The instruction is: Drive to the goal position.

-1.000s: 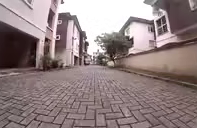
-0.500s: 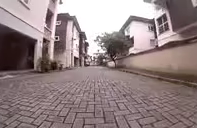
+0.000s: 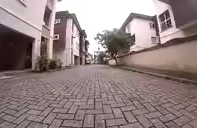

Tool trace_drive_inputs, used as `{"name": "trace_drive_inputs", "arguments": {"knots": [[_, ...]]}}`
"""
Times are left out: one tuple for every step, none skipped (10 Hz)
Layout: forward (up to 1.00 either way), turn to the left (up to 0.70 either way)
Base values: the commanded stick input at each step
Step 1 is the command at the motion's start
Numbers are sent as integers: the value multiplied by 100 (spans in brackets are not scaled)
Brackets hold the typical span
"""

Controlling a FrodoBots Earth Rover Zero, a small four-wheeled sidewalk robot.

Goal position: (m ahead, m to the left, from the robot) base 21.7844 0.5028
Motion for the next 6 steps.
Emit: {"name": "trace_drive_inputs", "arguments": {"knots": [[70, 0], [70, 0], [70, 0], [70, 0], [70, 0], [70, 0]]}}
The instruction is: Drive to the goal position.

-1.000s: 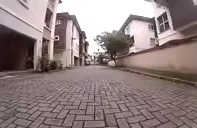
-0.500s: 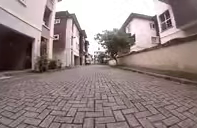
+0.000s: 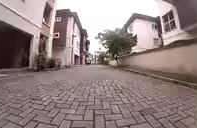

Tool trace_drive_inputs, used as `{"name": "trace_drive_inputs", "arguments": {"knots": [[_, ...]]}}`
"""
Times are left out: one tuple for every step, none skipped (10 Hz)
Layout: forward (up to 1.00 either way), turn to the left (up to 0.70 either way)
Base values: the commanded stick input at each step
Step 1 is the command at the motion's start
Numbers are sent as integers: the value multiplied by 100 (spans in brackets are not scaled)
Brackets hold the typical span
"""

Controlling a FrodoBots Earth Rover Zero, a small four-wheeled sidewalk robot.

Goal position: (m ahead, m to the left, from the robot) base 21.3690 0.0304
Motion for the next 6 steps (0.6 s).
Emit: {"name": "trace_drive_inputs", "arguments": {"knots": [[70, 0], [70, 0], [70, 0], [70, 0], [70, 0], [70, 0]]}}
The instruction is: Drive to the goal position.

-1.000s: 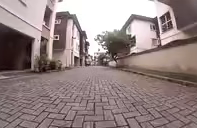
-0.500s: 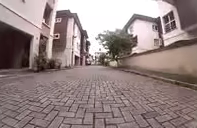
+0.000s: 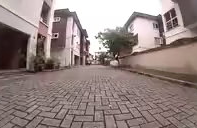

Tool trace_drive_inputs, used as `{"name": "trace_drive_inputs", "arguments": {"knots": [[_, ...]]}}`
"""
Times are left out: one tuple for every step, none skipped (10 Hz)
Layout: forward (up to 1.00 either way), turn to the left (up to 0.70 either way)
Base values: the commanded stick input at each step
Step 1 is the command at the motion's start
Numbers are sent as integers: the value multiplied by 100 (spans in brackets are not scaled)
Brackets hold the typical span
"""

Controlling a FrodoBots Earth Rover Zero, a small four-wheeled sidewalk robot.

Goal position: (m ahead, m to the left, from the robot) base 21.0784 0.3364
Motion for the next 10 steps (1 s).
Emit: {"name": "trace_drive_inputs", "arguments": {"knots": [[70, 0], [70, 0], [70, 0], [70, 0], [70, 0], [70, 0], [70, 0], [70, 0], [70, 0], [70, 0]]}}
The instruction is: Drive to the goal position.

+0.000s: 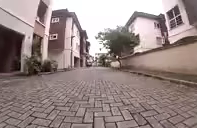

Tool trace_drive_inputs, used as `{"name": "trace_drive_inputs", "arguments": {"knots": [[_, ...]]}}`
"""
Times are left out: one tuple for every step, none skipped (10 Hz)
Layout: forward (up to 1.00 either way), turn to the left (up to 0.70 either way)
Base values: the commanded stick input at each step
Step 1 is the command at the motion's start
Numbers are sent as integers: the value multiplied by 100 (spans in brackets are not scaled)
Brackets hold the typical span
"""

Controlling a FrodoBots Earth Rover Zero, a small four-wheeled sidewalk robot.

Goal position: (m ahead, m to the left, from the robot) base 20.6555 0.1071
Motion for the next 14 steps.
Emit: {"name": "trace_drive_inputs", "arguments": {"knots": [[70, 0], [70, 0], [70, 0], [70, 0], [70, 0], [70, 0], [70, 0], [70, 0], [70, 0], [70, 0], [70, 0], [70, 0], [70, 0], [70, 0]]}}
